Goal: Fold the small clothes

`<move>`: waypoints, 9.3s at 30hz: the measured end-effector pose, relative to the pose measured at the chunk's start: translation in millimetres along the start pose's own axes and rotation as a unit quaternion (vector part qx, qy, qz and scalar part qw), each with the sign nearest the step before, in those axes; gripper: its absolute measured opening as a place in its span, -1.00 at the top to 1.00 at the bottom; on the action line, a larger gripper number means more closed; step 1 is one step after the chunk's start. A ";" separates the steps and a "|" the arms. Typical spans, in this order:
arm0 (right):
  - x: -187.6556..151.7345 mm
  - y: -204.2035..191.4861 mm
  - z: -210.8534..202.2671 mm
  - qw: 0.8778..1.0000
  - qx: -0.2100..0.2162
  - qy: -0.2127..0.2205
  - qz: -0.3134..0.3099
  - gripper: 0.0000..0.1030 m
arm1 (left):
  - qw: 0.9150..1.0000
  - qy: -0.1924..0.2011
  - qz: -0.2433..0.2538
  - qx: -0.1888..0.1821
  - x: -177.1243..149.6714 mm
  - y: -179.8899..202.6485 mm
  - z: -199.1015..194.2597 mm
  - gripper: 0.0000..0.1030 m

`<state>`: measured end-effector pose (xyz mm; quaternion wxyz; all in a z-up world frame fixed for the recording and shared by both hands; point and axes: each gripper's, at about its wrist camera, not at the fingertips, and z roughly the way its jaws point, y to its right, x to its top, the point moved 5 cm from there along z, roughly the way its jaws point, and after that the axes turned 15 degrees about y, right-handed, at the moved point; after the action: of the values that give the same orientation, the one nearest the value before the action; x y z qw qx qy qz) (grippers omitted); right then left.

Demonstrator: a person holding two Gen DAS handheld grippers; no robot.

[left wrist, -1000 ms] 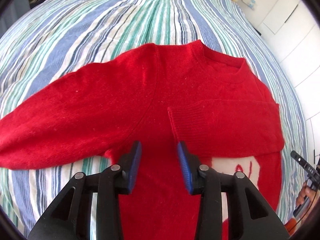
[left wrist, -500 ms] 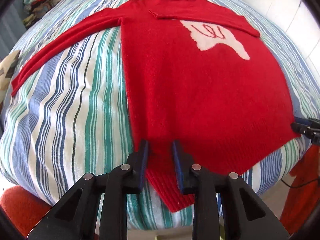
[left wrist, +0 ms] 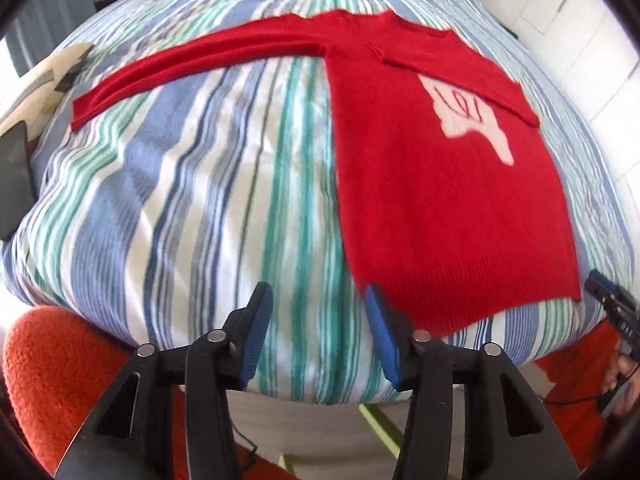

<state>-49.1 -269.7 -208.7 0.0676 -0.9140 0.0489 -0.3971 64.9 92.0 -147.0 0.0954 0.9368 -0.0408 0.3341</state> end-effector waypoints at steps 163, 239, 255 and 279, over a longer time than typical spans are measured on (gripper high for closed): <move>232.6 -13.4 203.8 0.994 0.088 0.051 0.027 0.62 | 0.996 0.083 0.019 0.008 159.5 24.3 187.3 0.91; 25.4 117.5 31.2 0.974 -0.222 0.039 0.001 -0.07 | 0.983 0.090 -0.018 0.157 44.0 -74.9 99.4 -0.99; 21.4 118.7 33.7 0.969 -0.245 0.037 -0.012 -0.25 | 0.982 0.085 -0.016 0.168 45.2 -73.9 102.5 -0.99; 20.7 121.1 35.3 0.965 -0.259 0.034 -0.013 -0.43 | 0.978 0.102 0.000 0.182 44.0 -69.2 100.4 -0.99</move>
<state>-13.5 -389.0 -237.3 -0.1784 -0.8867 0.1402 -0.4028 170.6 138.5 -205.8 -0.0730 0.8995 0.0310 0.4297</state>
